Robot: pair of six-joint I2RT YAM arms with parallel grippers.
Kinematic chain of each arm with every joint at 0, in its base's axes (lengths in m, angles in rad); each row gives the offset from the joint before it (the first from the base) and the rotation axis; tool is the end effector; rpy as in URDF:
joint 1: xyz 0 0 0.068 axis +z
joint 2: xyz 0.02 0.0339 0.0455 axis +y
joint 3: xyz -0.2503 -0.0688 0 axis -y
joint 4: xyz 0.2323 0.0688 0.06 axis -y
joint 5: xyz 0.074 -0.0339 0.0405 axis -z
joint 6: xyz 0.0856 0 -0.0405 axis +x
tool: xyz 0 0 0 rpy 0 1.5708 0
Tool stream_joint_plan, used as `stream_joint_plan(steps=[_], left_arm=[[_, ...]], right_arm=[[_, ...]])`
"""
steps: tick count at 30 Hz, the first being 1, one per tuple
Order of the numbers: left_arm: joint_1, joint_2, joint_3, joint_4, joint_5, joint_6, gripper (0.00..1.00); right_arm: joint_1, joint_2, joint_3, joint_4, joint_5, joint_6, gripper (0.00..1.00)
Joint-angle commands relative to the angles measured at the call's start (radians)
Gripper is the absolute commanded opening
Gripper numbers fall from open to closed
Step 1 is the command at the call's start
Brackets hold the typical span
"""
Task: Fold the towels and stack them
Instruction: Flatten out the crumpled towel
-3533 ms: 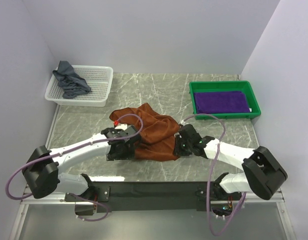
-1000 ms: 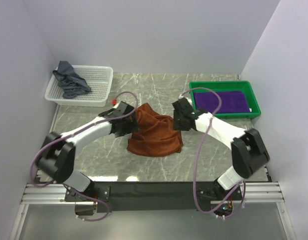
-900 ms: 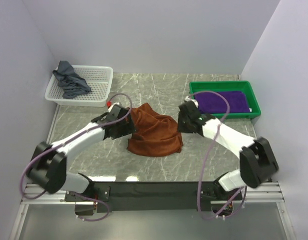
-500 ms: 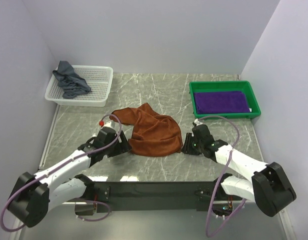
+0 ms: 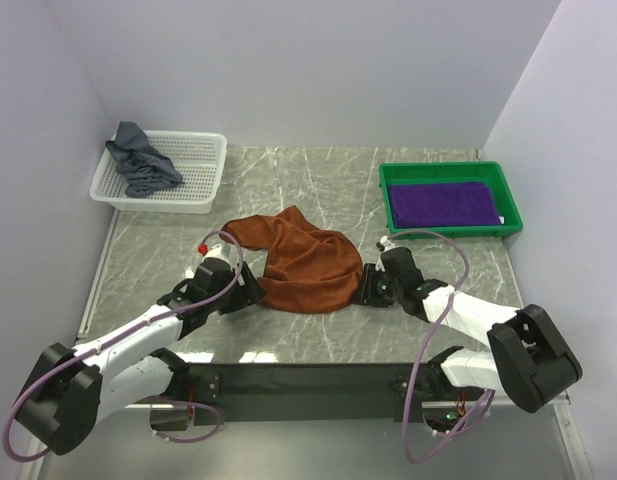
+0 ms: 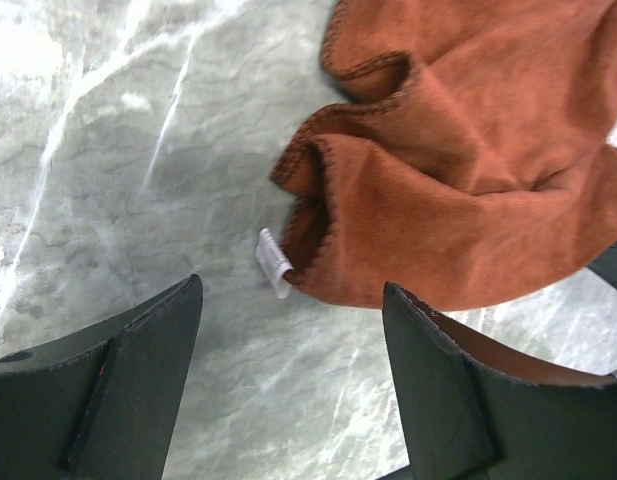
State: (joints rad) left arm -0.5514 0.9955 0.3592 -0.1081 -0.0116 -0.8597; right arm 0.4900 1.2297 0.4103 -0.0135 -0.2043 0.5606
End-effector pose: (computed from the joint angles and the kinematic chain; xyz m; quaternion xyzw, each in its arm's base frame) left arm 0.1911 -0.1163 0.1256 -0.1429 0.9046 -0.2563 0.3091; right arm 0.2079 0.1306 0.1038 -0.0040 0.9286 0.2622 0.2627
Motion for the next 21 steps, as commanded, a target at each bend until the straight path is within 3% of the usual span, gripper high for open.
stream_joint_plan(steps=[1, 5, 6, 9, 14, 21], left_arm=[[-0.004, 0.023, -0.008, 0.062, 0.015, -0.007, 0.78], [-0.002, 0.031, 0.0, 0.062, 0.015, -0.004, 0.77], [-0.002, 0.032, 0.001, 0.062, 0.015, -0.002, 0.76], [-0.002, 0.035, 0.003, 0.062, 0.018, 0.001, 0.75], [-0.002, 0.048, -0.005, 0.087, 0.036, -0.001, 0.69], [-0.004, 0.077, -0.016, 0.149, 0.091, 0.004, 0.67]], right_arm=[[-0.005, 0.016, 0.012, 0.012, -0.009, -0.007, 0.39], [-0.005, -0.015, 0.015, -0.011, -0.026, -0.008, 0.28], [-0.005, -0.03, 0.018, -0.025, -0.03, -0.01, 0.16], [-0.004, -0.104, 0.085, -0.121, -0.046, -0.008, 0.0], [-0.005, -0.2, 0.225, -0.311, -0.053, 0.001, 0.0], [-0.01, -0.196, 0.389, -0.375, -0.156, 0.039, 0.0]])
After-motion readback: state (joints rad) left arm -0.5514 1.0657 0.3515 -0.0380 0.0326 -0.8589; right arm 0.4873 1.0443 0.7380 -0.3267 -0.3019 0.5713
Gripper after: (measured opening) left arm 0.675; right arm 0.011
